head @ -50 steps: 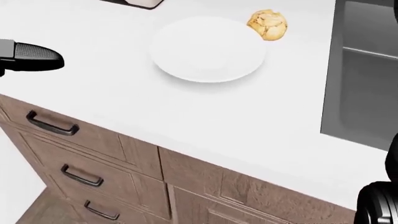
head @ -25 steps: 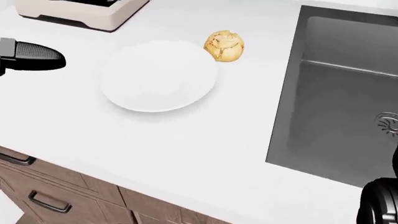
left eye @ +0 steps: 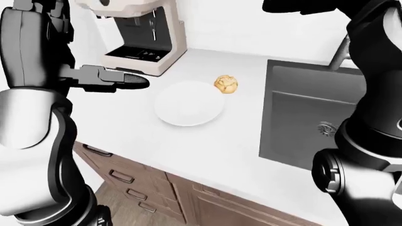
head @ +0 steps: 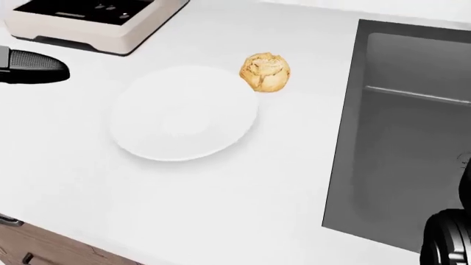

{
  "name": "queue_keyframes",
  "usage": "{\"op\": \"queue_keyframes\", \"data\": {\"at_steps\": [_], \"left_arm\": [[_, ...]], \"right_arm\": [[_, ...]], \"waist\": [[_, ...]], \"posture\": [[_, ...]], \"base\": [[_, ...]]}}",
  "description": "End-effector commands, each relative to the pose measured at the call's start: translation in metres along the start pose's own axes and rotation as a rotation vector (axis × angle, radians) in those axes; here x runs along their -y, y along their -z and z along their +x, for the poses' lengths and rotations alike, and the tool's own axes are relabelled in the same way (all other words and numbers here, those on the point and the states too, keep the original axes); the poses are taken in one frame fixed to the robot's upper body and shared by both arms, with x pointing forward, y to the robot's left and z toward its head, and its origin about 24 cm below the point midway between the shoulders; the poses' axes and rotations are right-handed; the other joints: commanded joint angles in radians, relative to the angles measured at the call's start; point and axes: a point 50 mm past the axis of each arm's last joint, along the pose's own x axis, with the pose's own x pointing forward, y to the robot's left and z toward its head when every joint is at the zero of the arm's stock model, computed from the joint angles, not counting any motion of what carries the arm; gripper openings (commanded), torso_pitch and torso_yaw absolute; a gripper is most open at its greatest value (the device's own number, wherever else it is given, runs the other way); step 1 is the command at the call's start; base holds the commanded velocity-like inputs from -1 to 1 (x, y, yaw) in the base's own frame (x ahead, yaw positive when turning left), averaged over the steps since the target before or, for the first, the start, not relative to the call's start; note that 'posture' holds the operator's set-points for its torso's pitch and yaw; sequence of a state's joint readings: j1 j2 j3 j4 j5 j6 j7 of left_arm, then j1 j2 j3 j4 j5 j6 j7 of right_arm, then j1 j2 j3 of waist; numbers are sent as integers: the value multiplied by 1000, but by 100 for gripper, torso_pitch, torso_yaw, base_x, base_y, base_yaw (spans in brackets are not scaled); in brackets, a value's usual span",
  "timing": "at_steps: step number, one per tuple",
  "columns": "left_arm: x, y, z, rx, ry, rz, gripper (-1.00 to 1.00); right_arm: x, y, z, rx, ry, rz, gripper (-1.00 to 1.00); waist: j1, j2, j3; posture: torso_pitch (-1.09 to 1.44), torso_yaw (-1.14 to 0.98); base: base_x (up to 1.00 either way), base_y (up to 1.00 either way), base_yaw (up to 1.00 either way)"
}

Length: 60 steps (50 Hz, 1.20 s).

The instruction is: Place the pastries on the plates.

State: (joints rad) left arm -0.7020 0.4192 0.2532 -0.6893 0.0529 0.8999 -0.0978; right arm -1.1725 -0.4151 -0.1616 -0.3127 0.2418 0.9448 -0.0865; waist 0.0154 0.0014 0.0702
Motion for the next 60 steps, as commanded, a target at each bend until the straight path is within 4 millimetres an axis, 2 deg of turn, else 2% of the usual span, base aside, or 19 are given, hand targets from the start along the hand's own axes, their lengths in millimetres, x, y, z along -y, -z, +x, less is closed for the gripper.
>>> {"op": "queue_keyframes", "data": {"at_steps": [1,5,6,8,9,14,17,18,20,22,23,25,26,28,31,33,38,47,60], "left_arm": [[-3,-14,0,78,-20,9,100],[-4,-15,1,80,-19,9,100],[-4,-16,1,80,-19,10,100],[-4,-16,1,81,-20,11,100],[-4,-16,1,81,-19,10,100],[-4,-15,0,79,-21,11,100],[-5,-15,-1,79,-22,11,100],[-5,-15,-1,79,-22,12,100],[-5,-14,-2,78,-23,10,100],[-5,-13,-2,77,-23,11,100],[-5,-13,-2,77,-23,12,100],[-5,-13,-2,77,-23,11,100],[-5,-13,-3,77,-24,11,100],[-5,-13,-3,76,-23,11,100],[-4,-12,-3,76,-22,11,100],[-4,-11,-3,76,-23,10,100],[-4,-11,-1,75,-24,12,100],[-5,-13,0,77,-24,10,100],[-8,-15,-3,79,-28,12,100]], "right_arm": [[4,-17,-2,84,17,-1,100],[5,-19,-3,85,17,-1,100],[5,-19,-3,85,16,1,100],[5,-18,-3,85,16,0,100],[5,-19,-3,86,17,1,100],[4,-17,-4,82,14,-3,100],[4,-17,-2,76,26,13,100],[4,-18,-2,85,18,13,100],[3,-18,-2,84,16,5,100],[3,-19,-2,83,14,5,100],[2,-18,-2,83,14,3,100],[1,-16,-1,79,13,6,100],[1,-16,0,76,14,2,100],[-1,-14,5,60,9,-5,100],[-3,-16,15,44,-2,-25,100],[-4,-17,21,43,-7,-29,100],[-13,-14,45,9,-45,-76,100],[-34,-5,87,-62,-149,-144,100],[-60,21,108,-156,-237,-212,100]], "waist": [[-3,7,-19],[-6,-20,-9],[-7,-19,-8],[-1,-41,-21],[-1,-42,-31],[-5,-13,-16],[-13,23,-21],[-17,39,-38],[-22,22,-25],[-19,46,-11],[-20,48,-10],[-22,38,-3],[-25,23,-15],[-15,19,-11],[-1,-28,-7],[-1,-14,-5],[-12,6,-23],[-27,21,-33],[-29,29,-38]], "posture": [[0,0],[0,0],[0,0],[0,0],[0,0],[0,0],[0,0],[0,0],[0,0],[0,0],[0,0],[0,0],[0,0],[0,0],[0,0],[0,0],[0,0],[0,0],[0,0]], "base": [[15,0,0],[16,0,0],[15,0,0],[15,0,0],[15,0,0],[15,0,0],[10,0,0],[0,0,0],[0,0,0],[0,0,0],[0,0,0],[0,0,0],[0,0,0],[0,0,0],[0,0,0],[0,0,0],[0,0,0],[0,0,0],[0,0,0]]}}
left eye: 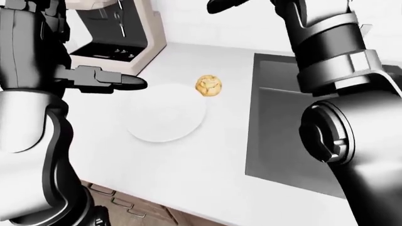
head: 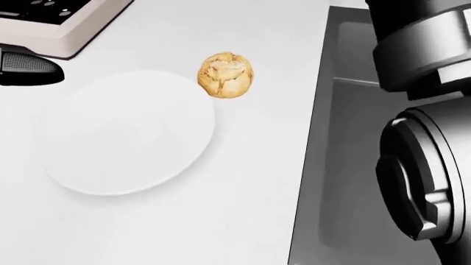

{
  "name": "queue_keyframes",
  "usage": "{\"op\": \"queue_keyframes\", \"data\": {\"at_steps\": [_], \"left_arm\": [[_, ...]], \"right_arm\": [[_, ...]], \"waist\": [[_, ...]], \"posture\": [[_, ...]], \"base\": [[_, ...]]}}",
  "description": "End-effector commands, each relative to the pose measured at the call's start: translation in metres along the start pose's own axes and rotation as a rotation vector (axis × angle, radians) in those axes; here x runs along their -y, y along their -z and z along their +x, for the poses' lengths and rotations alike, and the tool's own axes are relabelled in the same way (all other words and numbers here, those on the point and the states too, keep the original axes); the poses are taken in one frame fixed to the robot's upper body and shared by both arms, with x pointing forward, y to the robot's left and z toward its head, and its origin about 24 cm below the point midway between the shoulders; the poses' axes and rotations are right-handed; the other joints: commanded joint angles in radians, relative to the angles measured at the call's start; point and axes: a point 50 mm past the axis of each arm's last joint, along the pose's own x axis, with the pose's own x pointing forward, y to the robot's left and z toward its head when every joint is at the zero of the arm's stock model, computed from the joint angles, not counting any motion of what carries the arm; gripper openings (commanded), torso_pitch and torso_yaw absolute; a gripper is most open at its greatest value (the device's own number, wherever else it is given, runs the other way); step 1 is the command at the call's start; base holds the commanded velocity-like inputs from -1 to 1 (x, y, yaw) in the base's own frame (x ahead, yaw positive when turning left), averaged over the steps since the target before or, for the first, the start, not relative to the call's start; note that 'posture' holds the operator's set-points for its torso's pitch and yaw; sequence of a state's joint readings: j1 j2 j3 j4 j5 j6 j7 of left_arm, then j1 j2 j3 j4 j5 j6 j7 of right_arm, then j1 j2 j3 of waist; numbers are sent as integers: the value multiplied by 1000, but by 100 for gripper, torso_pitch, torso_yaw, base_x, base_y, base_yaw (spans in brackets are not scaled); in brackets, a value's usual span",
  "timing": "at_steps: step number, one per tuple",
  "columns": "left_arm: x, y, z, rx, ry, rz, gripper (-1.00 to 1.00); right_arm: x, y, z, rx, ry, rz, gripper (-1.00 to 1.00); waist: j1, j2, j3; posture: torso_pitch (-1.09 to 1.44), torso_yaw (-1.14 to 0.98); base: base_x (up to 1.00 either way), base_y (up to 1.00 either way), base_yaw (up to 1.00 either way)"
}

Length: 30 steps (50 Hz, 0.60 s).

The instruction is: Place the pastries on the plates.

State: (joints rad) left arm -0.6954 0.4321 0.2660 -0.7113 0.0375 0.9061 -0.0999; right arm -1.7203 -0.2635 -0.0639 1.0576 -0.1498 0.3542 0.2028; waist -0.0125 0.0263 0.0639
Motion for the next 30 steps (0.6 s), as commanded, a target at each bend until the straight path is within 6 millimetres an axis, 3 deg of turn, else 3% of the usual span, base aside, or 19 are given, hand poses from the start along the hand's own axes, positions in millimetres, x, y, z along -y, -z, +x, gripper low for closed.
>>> {"op": "queue_keyframes", "data": {"at_steps": [1,9,19,30], "left_arm": [[-5,-12,0,65,-29,10,100],[-7,-11,-3,61,-34,10,100],[-13,-17,-4,54,-39,-15,100],[-19,-20,-7,48,-54,-31,100]], "right_arm": [[4,-24,-2,103,24,-31,100],[-14,11,6,3,-70,-119,100],[-24,41,7,-48,-126,-165,100],[-26,53,6,-83,-183,-272,100]], "waist": [[-1,5,-32],[-3,5,-27],[-4,8,-28],[5,11,-28]], "posture": [[0,0],[0,0],[0,0],[0,4]], "base": [[0,0,0],[0,0,0],[0,0,0],[0,0,0]]}}
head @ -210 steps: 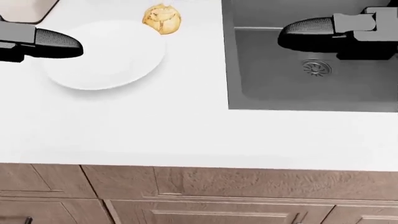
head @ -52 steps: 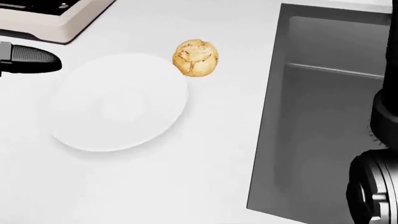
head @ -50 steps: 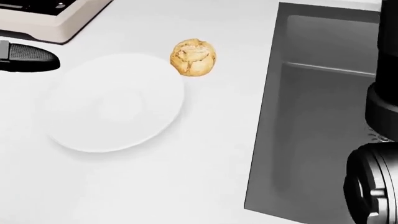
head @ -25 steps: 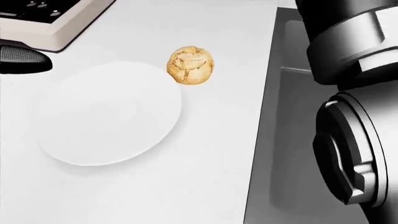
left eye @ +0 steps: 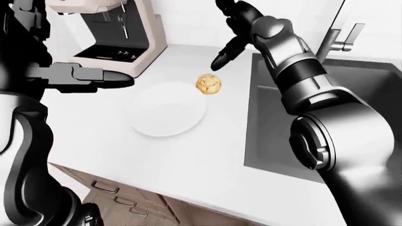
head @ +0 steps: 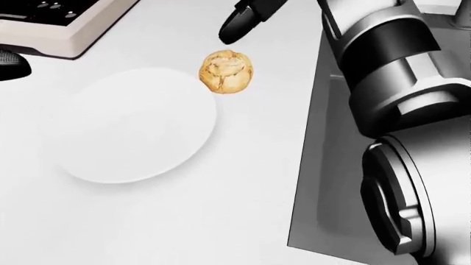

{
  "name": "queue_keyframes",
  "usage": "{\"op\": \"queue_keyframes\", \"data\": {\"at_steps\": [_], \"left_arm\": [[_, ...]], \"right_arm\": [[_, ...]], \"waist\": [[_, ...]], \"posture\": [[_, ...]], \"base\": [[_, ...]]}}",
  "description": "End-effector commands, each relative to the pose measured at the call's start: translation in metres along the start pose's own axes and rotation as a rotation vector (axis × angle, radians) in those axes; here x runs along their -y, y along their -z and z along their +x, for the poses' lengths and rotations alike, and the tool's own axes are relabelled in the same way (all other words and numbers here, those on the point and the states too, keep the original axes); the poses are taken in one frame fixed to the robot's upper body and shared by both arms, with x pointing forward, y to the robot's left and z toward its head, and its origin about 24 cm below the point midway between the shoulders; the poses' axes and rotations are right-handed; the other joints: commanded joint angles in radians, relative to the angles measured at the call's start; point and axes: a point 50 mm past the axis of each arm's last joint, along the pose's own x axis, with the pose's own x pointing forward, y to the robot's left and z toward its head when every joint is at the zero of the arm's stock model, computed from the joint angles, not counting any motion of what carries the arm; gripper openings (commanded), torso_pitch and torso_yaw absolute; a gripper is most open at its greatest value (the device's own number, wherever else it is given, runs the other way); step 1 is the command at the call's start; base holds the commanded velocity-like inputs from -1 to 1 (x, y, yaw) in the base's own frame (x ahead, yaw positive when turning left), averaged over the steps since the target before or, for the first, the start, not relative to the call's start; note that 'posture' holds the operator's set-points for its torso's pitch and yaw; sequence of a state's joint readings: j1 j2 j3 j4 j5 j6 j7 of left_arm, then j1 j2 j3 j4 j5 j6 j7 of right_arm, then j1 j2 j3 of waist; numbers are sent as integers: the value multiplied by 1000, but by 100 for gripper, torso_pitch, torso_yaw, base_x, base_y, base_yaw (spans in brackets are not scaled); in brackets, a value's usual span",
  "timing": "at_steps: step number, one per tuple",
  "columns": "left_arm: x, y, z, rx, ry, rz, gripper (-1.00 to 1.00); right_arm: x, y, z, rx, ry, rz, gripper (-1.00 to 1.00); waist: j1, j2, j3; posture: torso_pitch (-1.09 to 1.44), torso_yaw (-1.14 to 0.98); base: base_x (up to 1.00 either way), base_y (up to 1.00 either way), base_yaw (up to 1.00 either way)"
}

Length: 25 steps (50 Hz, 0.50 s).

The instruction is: Place the pastries on the plates.

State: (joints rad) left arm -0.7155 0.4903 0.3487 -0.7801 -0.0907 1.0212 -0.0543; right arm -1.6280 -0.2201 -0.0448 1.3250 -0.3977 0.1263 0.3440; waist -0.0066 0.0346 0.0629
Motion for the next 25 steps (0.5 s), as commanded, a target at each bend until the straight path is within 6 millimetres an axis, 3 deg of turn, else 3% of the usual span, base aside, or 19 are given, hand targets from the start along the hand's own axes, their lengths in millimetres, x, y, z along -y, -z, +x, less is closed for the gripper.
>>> {"op": "queue_keyframes", "data": {"at_steps": [1,25], "left_arm": [[-4,-9,0,50,-27,-4,100],[-8,-8,-7,39,-24,38,100]], "right_arm": [[14,-25,-5,86,47,-45,100],[3,-20,-3,58,-39,-398,100]], "waist": [[2,3,-28],[74,0,-37]], "posture": [[0,4],[0,16]], "base": [[0,0,0],[0,0,0]]}}
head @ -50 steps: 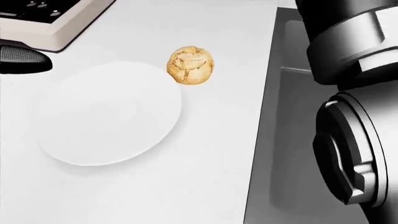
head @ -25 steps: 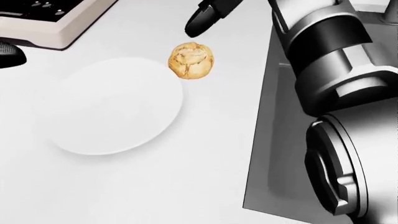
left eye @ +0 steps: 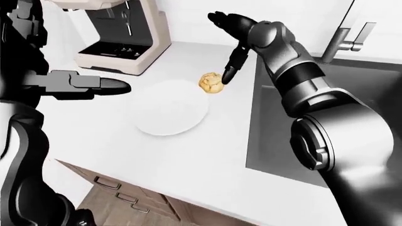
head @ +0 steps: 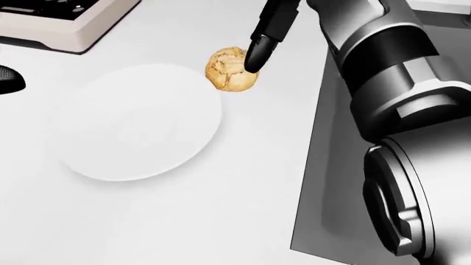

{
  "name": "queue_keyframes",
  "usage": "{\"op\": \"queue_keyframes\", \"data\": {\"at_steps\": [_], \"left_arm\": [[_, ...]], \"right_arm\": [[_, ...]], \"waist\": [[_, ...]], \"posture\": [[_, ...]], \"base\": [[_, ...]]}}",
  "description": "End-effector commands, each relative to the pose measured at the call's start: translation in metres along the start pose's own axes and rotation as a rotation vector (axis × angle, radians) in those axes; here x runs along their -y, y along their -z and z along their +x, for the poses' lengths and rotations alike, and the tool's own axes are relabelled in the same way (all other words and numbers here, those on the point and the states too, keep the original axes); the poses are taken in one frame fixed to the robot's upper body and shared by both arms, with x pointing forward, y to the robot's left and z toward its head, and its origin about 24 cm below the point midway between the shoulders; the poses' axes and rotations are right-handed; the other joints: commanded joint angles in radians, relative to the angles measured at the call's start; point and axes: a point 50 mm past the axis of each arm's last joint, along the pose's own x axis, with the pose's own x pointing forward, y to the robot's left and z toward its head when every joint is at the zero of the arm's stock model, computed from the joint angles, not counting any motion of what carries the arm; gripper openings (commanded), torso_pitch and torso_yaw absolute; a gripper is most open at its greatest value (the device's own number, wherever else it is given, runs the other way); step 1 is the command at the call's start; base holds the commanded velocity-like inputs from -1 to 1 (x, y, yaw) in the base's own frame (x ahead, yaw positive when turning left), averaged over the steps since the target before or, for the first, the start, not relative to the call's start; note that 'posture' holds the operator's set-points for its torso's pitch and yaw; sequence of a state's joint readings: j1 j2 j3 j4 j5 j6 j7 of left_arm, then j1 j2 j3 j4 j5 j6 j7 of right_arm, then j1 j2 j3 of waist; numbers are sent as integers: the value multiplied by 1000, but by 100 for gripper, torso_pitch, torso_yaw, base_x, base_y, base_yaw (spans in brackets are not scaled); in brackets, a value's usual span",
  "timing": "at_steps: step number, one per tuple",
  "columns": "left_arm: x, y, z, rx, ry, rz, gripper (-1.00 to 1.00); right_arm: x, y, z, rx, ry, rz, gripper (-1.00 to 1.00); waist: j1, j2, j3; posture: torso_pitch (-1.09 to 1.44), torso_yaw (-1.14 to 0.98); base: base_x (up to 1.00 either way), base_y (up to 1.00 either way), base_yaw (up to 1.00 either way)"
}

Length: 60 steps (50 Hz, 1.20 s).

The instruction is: Place the pastries on the plates.

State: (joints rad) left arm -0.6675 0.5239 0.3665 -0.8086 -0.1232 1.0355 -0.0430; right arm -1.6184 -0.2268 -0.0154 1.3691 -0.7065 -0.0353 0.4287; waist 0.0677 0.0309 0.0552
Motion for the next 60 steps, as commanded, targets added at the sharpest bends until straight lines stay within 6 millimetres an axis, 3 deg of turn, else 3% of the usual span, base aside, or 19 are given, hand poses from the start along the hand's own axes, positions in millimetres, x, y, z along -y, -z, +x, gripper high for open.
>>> {"op": "queue_keyframes", "data": {"at_steps": [1,9,21,36,60], "left_arm": [[-4,-11,0,61,-24,12,100],[-5,-9,-2,57,-27,16,100],[-7,-9,-5,51,-30,22,100],[-5,-9,-4,55,-17,26,100],[-7,-5,-10,46,-29,13,100]], "right_arm": [[18,-20,-6,63,65,-65,100],[10,-24,-3,65,32,-125,100],[0,-10,0,11,-11,-179,100],[2,-1,-1,-56,-21,-268,100],[0,40,-6,-219,-36,-372,100]], "waist": [[4,3,-30],[44,0,-33],[119,-1,-39],[222,11,-49],[278,16,-64]], "posture": [[0,17],[0,21],[0,27],[0,30],[0,30]], "base": [[0,0,0],[0,0,0],[0,0,0],[0,0,0],[0,0,0]]}}
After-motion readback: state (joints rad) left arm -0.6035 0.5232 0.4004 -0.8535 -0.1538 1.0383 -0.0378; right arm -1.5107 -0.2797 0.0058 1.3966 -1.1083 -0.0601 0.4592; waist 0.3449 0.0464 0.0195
